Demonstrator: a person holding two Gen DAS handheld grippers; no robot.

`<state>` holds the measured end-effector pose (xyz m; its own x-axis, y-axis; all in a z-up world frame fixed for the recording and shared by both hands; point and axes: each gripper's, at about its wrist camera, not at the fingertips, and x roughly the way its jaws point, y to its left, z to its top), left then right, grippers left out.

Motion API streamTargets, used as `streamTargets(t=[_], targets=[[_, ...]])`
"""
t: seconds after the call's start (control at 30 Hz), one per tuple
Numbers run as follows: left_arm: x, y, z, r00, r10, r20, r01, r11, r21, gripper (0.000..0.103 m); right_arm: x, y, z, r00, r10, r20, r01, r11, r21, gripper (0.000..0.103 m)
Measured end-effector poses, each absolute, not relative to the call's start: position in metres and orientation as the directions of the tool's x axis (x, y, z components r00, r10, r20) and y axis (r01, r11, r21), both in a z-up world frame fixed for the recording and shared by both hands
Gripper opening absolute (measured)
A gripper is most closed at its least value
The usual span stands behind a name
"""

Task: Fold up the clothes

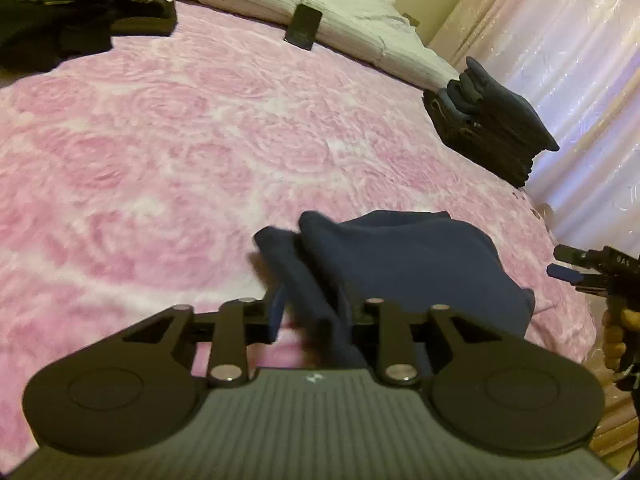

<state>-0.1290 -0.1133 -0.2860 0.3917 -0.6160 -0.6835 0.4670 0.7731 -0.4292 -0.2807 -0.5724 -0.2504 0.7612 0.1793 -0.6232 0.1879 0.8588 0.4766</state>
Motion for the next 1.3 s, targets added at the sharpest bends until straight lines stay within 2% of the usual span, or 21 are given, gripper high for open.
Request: streamTargets(t=[0.17, 0.23, 0.37, 0.4, 0.47, 0.53, 0.57, 0.63, 0.73, 0.77, 0.87, 0.93, 1.07, 1.17, 1.2, 1.23, 1.3], targets=[[-0.130, -0.121, -0.280, 0.389, -0.661, -0.642, 0.497, 0.737, -0.458, 0.033, -0.281, -0.567, -0.246, 0.795, 0.168, -0.583, 0.113, 0.903, 0.414, 0.079], [-0.122, -0.135, -0.282, 0.381, -0.661, -0.646, 0.512, 0.733, -0.448, 0.039, -0.272, -0.562, -0.243, 0.792, 0.206, -0.575, 0.057, 0.913, 0.405, 0.079], [-0.106, -0.161, -0.297, 0.377, -0.616, -0.691, 0.525, 0.757, -0.389, 0.040, -0.247, -0.552, -0.251, 0.759, 0.259, -0.597, -0.052, 0.939, 0.341, 0.079], [-0.102, -0.165, -0.302, 0.368, -0.614, -0.698, 0.524, 0.757, -0.390, 0.039, -0.239, -0.551, -0.255, 0.746, 0.269, -0.609, -0.074, 0.943, 0.326, 0.079], [-0.098, -0.169, -0.309, 0.350, -0.623, -0.700, 0.528, 0.748, -0.402, 0.031, -0.221, -0.550, -0.266, 0.717, 0.287, -0.636, -0.110, 0.946, 0.303, 0.079], [-0.099, -0.172, -0.311, 0.346, -0.630, -0.695, 0.551, 0.736, -0.393, 0.009, -0.201, -0.550, -0.278, 0.683, 0.304, -0.664, -0.143, 0.948, 0.286, 0.079], [-0.102, -0.174, -0.307, 0.357, -0.636, -0.684, 0.573, 0.727, -0.377, 0.006, -0.190, -0.548, -0.284, 0.665, 0.314, -0.677, -0.166, 0.947, 0.275, 0.079], [-0.112, -0.174, -0.294, 0.391, -0.662, -0.639, 0.627, 0.700, -0.341, 0.005, -0.171, -0.548, -0.297, 0.636, 0.306, -0.708, -0.192, 0.952, 0.238, 0.079], [-0.130, -0.158, -0.267, 0.452, -0.740, -0.498, 0.692, 0.643, -0.329, 0.006, -0.155, -0.551, -0.310, 0.615, 0.268, -0.741, -0.210, 0.962, 0.173, 0.079], [-0.128, -0.152, -0.270, 0.461, -0.729, -0.505, 0.669, 0.660, -0.341, 0.006, -0.152, -0.552, -0.313, 0.610, 0.263, -0.747, -0.213, 0.963, 0.165, 0.079], [-0.117, -0.143, -0.304, 0.435, -0.656, -0.617, 0.580, 0.728, -0.366, 0.006, -0.148, -0.556, -0.321, 0.595, 0.261, -0.760, -0.209, 0.963, 0.167, 0.079], [-0.117, -0.141, -0.317, 0.410, -0.645, -0.645, 0.560, 0.736, -0.380, 0.006, -0.146, -0.557, -0.326, 0.583, 0.266, -0.767, -0.206, 0.962, 0.177, 0.079], [-0.116, -0.143, -0.314, 0.422, -0.656, -0.626, 0.576, 0.727, -0.373, 0.006, -0.145, -0.560, -0.327, 0.588, 0.262, -0.766, -0.181, 0.965, 0.191, 0.079], [-0.132, -0.140, -0.287, 0.493, -0.719, -0.489, 0.665, 0.674, -0.321, 0.006, -0.152, -0.558, -0.317, 0.623, 0.234, -0.747, -0.179, 0.972, 0.155, 0.079], [-0.133, -0.139, -0.284, 0.501, -0.722, -0.477, 0.668, 0.673, -0.318, 0.006, -0.155, -0.558, -0.314, 0.633, 0.238, -0.736, -0.185, 0.970, 0.155, 0.079], [-0.129, -0.138, -0.289, 0.494, -0.716, -0.494, 0.649, 0.681, -0.338, 0.006, -0.158, -0.557, -0.312, 0.639, 0.244, -0.729, -0.188, 0.969, 0.159, 0.079], [-0.115, -0.141, -0.312, 0.429, -0.670, -0.606, 0.591, 0.715, -0.373, 0.007, -0.161, -0.556, -0.309, 0.651, 0.238, -0.721, -0.181, 0.971, 0.157, 0.079]])
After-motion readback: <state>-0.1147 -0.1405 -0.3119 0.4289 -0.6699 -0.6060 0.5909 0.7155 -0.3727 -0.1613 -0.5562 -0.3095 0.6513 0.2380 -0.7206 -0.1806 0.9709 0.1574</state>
